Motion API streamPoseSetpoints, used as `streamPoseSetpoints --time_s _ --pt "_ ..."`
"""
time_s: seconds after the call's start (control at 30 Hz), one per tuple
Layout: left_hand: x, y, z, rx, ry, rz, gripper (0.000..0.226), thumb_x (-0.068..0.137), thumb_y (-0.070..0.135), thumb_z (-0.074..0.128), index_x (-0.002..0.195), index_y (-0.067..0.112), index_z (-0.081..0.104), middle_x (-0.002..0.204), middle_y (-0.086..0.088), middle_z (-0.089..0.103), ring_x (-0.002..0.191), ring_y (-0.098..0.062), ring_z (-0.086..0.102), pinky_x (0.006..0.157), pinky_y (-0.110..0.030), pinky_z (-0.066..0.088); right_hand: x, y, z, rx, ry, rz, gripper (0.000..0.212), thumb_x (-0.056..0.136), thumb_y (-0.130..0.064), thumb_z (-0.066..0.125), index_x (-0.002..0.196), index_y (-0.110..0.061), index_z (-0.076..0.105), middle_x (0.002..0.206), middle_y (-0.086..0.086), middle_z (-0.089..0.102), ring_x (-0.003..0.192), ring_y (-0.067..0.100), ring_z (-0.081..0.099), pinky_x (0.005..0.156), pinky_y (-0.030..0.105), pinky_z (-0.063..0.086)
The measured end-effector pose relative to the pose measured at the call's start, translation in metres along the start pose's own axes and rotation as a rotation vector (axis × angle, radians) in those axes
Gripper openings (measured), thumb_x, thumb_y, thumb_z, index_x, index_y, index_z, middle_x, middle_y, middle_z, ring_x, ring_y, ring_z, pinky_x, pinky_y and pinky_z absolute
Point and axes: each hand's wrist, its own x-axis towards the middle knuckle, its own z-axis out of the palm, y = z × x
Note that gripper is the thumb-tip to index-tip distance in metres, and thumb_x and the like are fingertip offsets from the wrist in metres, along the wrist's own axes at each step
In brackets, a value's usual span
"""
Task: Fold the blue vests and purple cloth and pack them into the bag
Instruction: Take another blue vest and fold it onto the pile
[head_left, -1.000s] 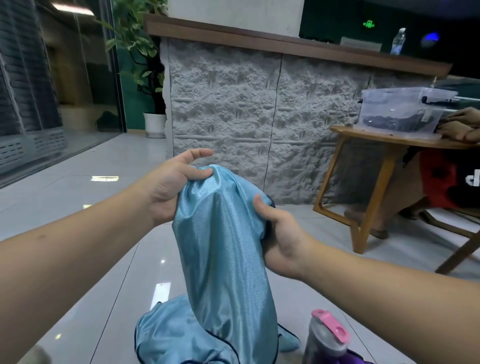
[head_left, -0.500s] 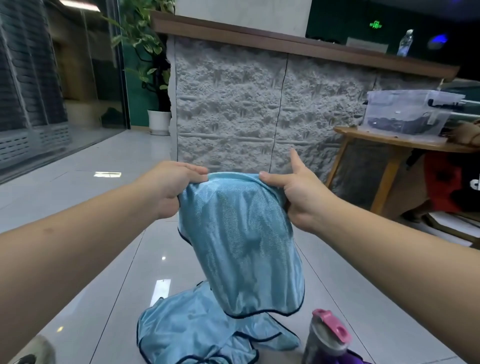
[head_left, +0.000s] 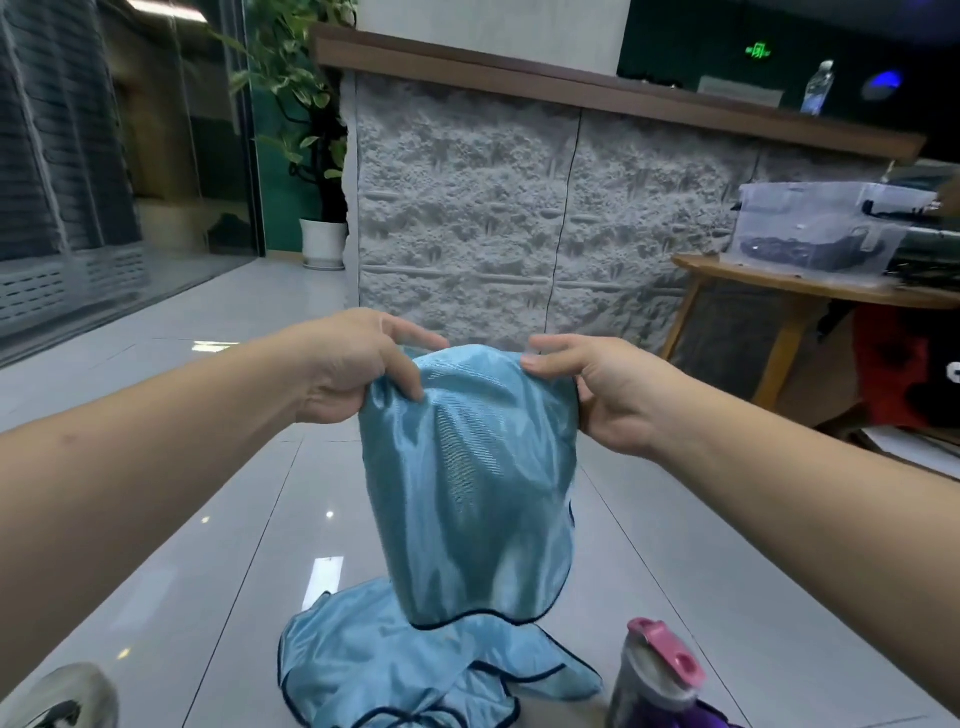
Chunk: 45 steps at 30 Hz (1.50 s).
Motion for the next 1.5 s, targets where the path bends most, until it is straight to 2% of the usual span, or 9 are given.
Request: streamPoseSetpoints --time_s 0.17,0.33,0.53,0.67,0.8,0.93,1.23,1.37,1.5 --pt "0.000 0.002 0.002 0.444 0.110 0.084 0.053 0.078 -0.022 0.065 0.112 0.018 0.078 0.101 -0.018 0.075 0.092 -0.038 0.075 0.080 -0.046 0.064 -0.004 0.012 0.001 -0.521 -0.149 0.046 0.053 0.076 0.010 0.083 0.123 -0.013 0.075 0.102 0.014 0.081 0.100 0.036 0.077 0.095 0.047 0.060" --pt "-0.001 0.002 0.008 1.094 0.162 0.186 0.033 0.082 0.003 0.077 0.106 0.026 0.078 0.101 -0.006 0.071 0.090 -0.027 0.066 0.075 -0.036 0.058 -0.001 0.017 0.007 -0.970 0.010 -0.038 0.038 0.070 -0.019 0.097 0.104 -0.012 0.081 0.095 0.013 0.080 0.095 0.034 0.076 0.091 0.049 0.062" --pt "0.002 -0.006 0.015 1.315 0.212 0.146 0.013 0.093 0.006 0.058 0.091 0.003 0.070 0.088 -0.017 0.066 0.071 -0.028 0.051 0.050 -0.028 0.035 -0.007 0.008 0.007 -1.148 0.069 -0.149 0.022 0.077 -0.029 0.092 0.090 -0.014 0.083 0.092 0.010 0.078 0.083 0.024 0.070 0.074 0.038 0.059" --pt "0.006 -0.008 0.005 1.034 0.270 0.129 0.018 0.094 0.016 0.065 0.082 0.003 0.066 0.083 -0.016 0.064 0.071 -0.026 0.051 0.058 -0.030 0.037 -0.004 0.004 -0.004 -0.864 0.030 -0.152 0.019 0.077 -0.019 0.086 0.091 -0.008 0.080 0.093 0.015 0.079 0.087 0.033 0.076 0.082 0.044 0.062" --pt "0.003 -0.012 -0.005 0.178 0.162 0.052 0.020 0.091 0.015 0.073 0.104 0.001 0.071 0.097 -0.019 0.076 0.084 -0.025 0.069 0.083 -0.041 0.055 -0.004 0.004 -0.015 -0.434 -0.025 -0.057 0.023 0.092 -0.014 0.071 0.113 -0.004 0.075 0.110 0.024 0.077 0.110 0.050 0.069 0.100 0.066 0.050" --pt "-0.001 -0.016 -0.005 -0.251 0.128 -0.025 0.021 0.094 0.026 0.069 0.107 0.010 0.074 0.104 -0.010 0.080 0.075 -0.019 0.076 0.075 -0.034 0.061 -0.004 0.008 -0.016 -0.300 -0.066 -0.062 0.022 0.103 -0.016 0.062 0.120 -0.007 0.073 0.113 0.017 0.078 0.111 0.038 0.073 0.096 0.047 0.059" --pt "0.005 -0.038 0.007 -0.383 0.086 -0.177 0.055 0.104 0.056 0.044 0.114 0.011 0.073 0.100 -0.011 0.080 0.078 -0.023 0.079 0.062 -0.037 0.064 -0.001 0.014 -0.005 -0.129 -0.015 0.045 0.025 0.103 -0.016 0.064 0.122 -0.001 0.070 0.113 0.019 0.078 0.109 0.038 0.074 0.094 0.049 0.060" --pt "0.008 -0.039 0.007 -0.444 0.034 -0.203 0.055 0.104 0.049 0.049 0.127 0.001 0.066 0.110 -0.020 0.077 0.085 -0.031 0.078 0.066 -0.046 0.066 0.000 0.014 -0.008 -0.137 0.019 0.105 0.025 0.101 -0.016 0.069 0.118 0.001 0.071 0.109 0.016 0.079 0.083 0.029 0.077 0.073 0.040 0.063" --pt "0.002 -0.048 0.003 -0.475 -0.127 -0.191 0.058 0.075 0.050 0.080 0.109 0.003 0.079 0.113 -0.019 0.076 0.089 -0.032 0.077 0.079 -0.049 0.064 0.003 0.014 -0.007 -0.094 0.073 0.099 0.027 0.099 -0.015 0.071 0.118 0.003 0.069 0.110 0.020 0.077 0.084 0.031 0.074 0.089 0.053 0.059"
